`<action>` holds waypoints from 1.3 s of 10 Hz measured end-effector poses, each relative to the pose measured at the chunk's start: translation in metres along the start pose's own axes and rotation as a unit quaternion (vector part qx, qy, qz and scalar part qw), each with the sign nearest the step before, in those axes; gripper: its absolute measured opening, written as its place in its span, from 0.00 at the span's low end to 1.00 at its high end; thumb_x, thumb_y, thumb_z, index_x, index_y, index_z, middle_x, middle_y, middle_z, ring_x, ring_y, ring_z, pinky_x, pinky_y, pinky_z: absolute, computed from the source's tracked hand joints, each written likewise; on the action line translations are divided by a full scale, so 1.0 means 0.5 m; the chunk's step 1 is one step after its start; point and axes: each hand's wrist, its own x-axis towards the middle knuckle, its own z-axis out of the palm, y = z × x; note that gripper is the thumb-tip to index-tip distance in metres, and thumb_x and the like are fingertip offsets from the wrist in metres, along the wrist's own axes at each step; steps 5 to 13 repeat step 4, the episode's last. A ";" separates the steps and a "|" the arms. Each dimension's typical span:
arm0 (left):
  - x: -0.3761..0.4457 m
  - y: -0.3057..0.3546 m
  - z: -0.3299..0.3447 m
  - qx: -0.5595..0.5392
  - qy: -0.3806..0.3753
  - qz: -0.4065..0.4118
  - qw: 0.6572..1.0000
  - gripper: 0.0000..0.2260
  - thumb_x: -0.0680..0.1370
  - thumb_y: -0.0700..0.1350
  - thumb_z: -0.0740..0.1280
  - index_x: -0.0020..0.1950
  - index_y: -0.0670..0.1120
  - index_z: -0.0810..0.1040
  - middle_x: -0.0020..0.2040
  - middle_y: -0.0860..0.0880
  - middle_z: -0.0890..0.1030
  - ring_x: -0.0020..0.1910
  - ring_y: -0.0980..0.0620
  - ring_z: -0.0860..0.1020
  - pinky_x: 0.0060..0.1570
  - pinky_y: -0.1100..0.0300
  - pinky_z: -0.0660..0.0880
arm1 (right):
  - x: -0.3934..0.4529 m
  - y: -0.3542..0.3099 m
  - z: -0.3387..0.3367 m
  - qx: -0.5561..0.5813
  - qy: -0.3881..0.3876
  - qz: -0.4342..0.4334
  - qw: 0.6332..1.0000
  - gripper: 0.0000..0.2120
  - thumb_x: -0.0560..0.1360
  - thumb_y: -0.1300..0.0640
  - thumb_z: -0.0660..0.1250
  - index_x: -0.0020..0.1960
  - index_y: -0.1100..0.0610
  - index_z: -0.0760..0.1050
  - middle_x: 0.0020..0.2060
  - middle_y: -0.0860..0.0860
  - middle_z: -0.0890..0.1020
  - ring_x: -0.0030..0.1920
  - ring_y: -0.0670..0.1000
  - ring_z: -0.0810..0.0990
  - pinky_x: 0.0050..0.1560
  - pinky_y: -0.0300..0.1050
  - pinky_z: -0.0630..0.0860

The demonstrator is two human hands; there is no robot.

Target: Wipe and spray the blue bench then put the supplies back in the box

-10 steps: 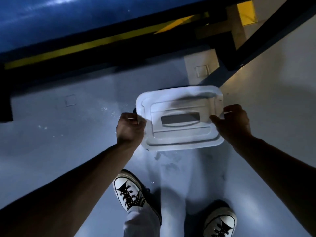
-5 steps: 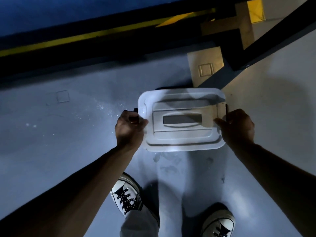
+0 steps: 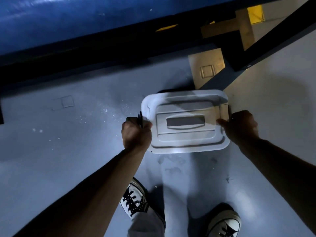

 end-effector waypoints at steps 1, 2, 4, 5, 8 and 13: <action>-0.014 -0.002 0.018 -0.006 0.057 0.020 0.998 0.12 0.76 0.56 0.68 0.48 0.47 0.78 0.51 0.46 0.81 0.42 0.47 0.79 0.41 0.54 0.75 | 0.006 0.001 0.010 -0.005 0.041 0.013 0.999 0.20 0.69 0.44 0.79 0.48 0.59 0.79 0.41 0.55 0.84 0.44 0.56 0.83 0.43 0.49 0.79; -0.035 0.005 0.034 -0.005 0.102 0.020 0.995 0.11 0.79 0.55 0.66 0.51 0.49 0.76 0.54 0.51 0.74 0.52 0.46 0.78 0.49 0.51 0.76 | 0.013 0.008 0.023 -0.013 0.058 0.008 0.998 0.19 0.69 0.45 0.79 0.49 0.58 0.81 0.43 0.55 0.85 0.45 0.56 0.84 0.44 0.49 0.79; -0.026 -0.010 0.003 -0.048 0.094 0.017 0.994 0.09 0.76 0.51 0.72 0.51 0.47 0.82 0.52 0.49 0.83 0.51 0.48 0.81 0.47 0.61 0.71 | -0.013 -0.003 -0.004 -0.014 0.013 -0.026 0.999 0.18 0.73 0.47 0.76 0.54 0.59 0.80 0.49 0.55 0.84 0.51 0.57 0.83 0.54 0.55 0.81; -0.026 -0.010 0.003 -0.048 0.094 0.017 0.994 0.09 0.76 0.51 0.72 0.51 0.47 0.82 0.52 0.49 0.83 0.51 0.48 0.81 0.47 0.61 0.71 | -0.013 -0.003 -0.004 -0.014 0.013 -0.026 0.999 0.18 0.73 0.47 0.76 0.54 0.59 0.80 0.49 0.55 0.84 0.51 0.57 0.83 0.54 0.55 0.81; -0.026 -0.010 0.003 -0.048 0.094 0.017 0.994 0.09 0.76 0.51 0.72 0.51 0.47 0.82 0.52 0.49 0.83 0.51 0.48 0.81 0.47 0.61 0.71 | -0.013 -0.003 -0.004 -0.014 0.013 -0.026 0.999 0.18 0.73 0.47 0.76 0.54 0.59 0.80 0.49 0.55 0.84 0.51 0.57 0.83 0.54 0.55 0.81; -0.026 -0.010 0.003 -0.048 0.094 0.017 0.994 0.09 0.76 0.51 0.72 0.51 0.47 0.82 0.52 0.49 0.83 0.51 0.48 0.81 0.47 0.61 0.71 | -0.013 -0.003 -0.004 -0.014 0.013 -0.026 0.999 0.18 0.73 0.47 0.76 0.54 0.59 0.80 0.49 0.55 0.84 0.51 0.57 0.83 0.54 0.55 0.81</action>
